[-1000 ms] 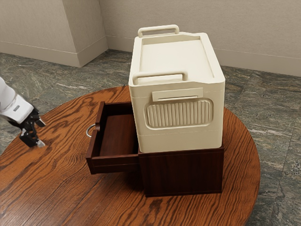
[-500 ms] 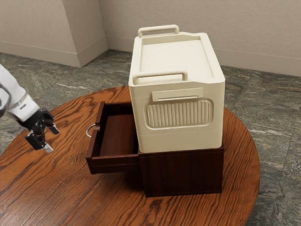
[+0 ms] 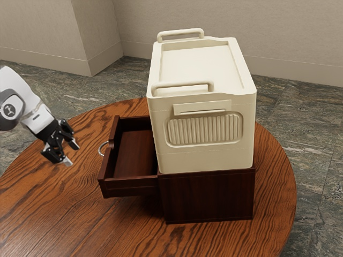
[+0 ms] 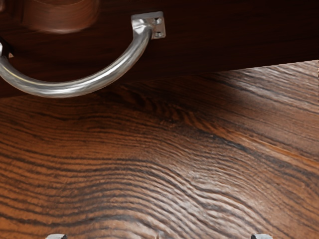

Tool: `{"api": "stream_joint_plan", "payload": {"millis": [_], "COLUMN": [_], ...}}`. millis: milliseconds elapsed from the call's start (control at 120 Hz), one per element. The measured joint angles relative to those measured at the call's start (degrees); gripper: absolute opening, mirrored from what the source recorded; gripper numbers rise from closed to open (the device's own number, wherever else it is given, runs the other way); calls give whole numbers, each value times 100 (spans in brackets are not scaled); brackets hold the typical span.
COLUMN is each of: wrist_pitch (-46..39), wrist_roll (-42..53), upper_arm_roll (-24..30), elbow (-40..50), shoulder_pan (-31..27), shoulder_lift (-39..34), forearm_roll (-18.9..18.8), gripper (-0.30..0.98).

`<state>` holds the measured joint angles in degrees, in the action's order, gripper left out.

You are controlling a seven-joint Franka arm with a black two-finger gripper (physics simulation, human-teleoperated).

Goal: Push the drawer handle with one arm to close the drawer

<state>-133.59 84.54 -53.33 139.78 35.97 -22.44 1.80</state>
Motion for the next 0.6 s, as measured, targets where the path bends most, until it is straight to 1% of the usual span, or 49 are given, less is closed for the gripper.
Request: {"api": "stream_joint_plan", "payload": {"millis": [67, 117, 233, 383, 600], "wrist_pitch": [-7, -11, -19, -26, -29], "wrist_roll": [-14, -25, -54, -88, -136], "upper_arm_roll": [-8, -10, -7, -3, 2], "elbow": [-1, -2, -42, -228, -386], "shoulder_pan": [39, 60, 130, 223, 401], "shoulder_lift": [12, 36, 98, 258, 481], "forearm_roll": [3, 13, 44, 166, 325], "gripper": [31, 21, 6, -3, -8]}}
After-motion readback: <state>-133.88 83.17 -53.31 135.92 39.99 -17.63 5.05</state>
